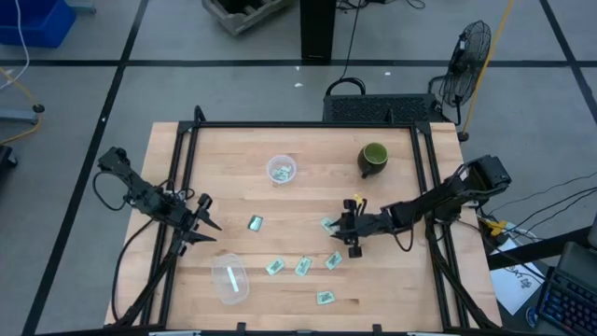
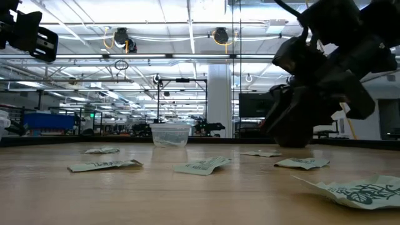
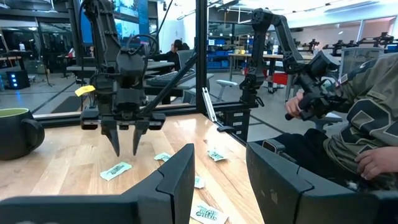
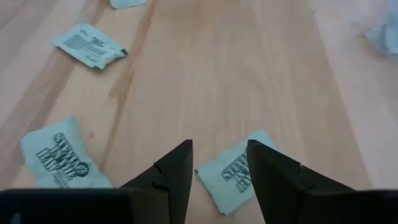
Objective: Pick and place Stevia / Truvia into bins
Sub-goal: Put the stevia packet into the transparent circle container
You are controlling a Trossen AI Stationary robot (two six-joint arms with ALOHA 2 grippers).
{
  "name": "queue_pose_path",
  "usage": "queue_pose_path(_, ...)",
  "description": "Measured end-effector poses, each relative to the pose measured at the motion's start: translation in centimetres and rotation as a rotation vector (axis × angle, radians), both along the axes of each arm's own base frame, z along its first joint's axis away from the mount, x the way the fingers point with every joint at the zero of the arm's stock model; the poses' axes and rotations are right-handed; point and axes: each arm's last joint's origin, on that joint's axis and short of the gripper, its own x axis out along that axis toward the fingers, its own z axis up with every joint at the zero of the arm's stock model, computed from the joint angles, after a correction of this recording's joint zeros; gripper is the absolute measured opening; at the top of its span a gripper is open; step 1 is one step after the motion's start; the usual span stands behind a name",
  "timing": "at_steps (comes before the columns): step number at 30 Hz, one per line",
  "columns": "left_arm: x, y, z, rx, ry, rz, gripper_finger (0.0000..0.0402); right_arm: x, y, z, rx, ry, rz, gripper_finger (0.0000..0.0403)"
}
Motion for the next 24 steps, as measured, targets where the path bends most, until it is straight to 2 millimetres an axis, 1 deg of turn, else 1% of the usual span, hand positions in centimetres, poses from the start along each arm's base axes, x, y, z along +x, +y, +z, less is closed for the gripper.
queue_pose_path(3,0.0,0.0,0.0,0.000,0.000,0.000,0.0150,0.0,0.0,0.0,0.022,0.003,0.019,0.0148)
queue_pose_path(5,0.0,0.0,0.0,0.000,0.000,0.000,0.0150,0.1,0.0,-0.4,0.025,0.011,0.016,0.0148)
queue_pose_path(10,0.0,0.0,0.0,0.000,0.000,0.000,0.0150,0.5,0.0,-2.4,0.030,0.056,-0.005,0.0148)
queue_pose_path(15,0.0,0.0,0.0,-0.001,-0.001,0.000,0.0150,0.9,-0.3,-3.5,0.048,0.054,-0.036,0.0148)
queue_pose_path(20,0.0,0.0,0.0,-0.001,-0.001,0.000,0.0150,0.9,-0.4,-3.6,0.063,0.064,-0.059,0.0124)
queue_pose_path(24,0.0,0.0,0.0,-0.001,-0.001,0.000,0.0150,0.9,-0.5,-3.6,0.059,0.064,-0.065,0.0092)
